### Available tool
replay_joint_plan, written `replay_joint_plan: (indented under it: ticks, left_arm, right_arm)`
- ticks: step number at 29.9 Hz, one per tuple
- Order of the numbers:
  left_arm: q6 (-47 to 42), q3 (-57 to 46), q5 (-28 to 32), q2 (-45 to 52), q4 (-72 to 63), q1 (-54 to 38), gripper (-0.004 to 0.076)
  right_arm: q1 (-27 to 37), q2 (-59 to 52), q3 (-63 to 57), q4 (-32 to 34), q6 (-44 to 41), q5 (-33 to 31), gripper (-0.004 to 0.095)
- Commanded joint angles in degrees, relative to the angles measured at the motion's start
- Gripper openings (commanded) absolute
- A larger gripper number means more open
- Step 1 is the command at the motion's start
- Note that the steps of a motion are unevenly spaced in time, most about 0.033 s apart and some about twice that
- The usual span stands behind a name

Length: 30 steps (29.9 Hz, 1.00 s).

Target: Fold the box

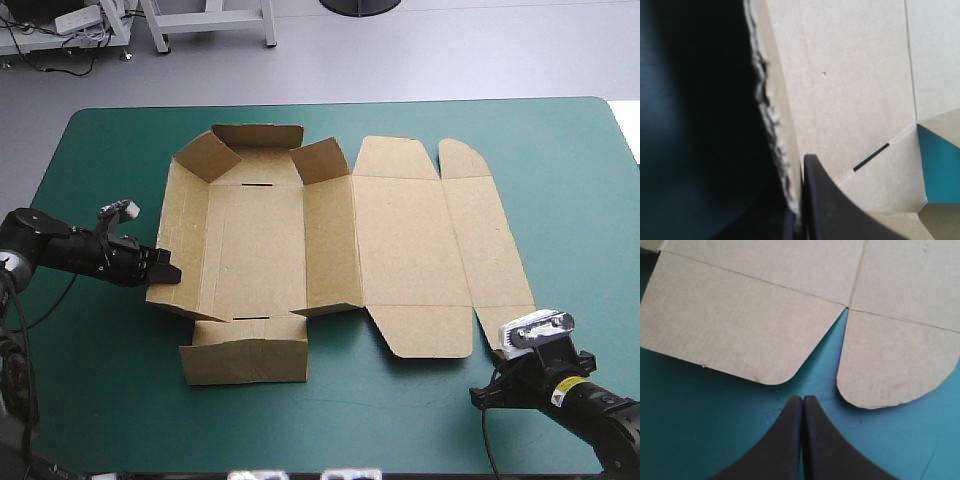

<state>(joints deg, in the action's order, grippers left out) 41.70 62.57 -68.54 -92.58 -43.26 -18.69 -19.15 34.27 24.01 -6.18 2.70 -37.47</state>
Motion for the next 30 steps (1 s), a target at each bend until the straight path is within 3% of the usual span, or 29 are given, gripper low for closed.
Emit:
replay_joint_plan:
  ticks: [1,6,10,20,30]
  left_arm:
    - [1.4,2.1,-3.9,7.6,-1.9,0.4,-0.0006]
    - [-3.0,7.7,-5.3,12.4,7.4,5.7,-0.0006]
    - [-10.1,12.0,-5.1,12.8,24.7,15.9,-0.0006]
    - [-11.1,16.4,-4.3,12.7,42.8,29.5,-0.0006]
    - [-10.3,19.5,7.2,9.9,56.9,41.0,-0.0006]
  right_arm:
    - [0.3,0.0,1.7,-0.3,0.2,2.9,-0.0025]
    - [0.3,0.0,1.7,-0.3,0.2,2.5,-0.0025]
    - [0.3,0.0,1.7,-0.3,0.2,1.7,-0.0025]
    - [0.3,0.0,1.7,-1.0,0.2,-0.5,-0.0025]
    - [0.3,0.0,1.7,-2.6,0.2,-0.4,-0.0025]
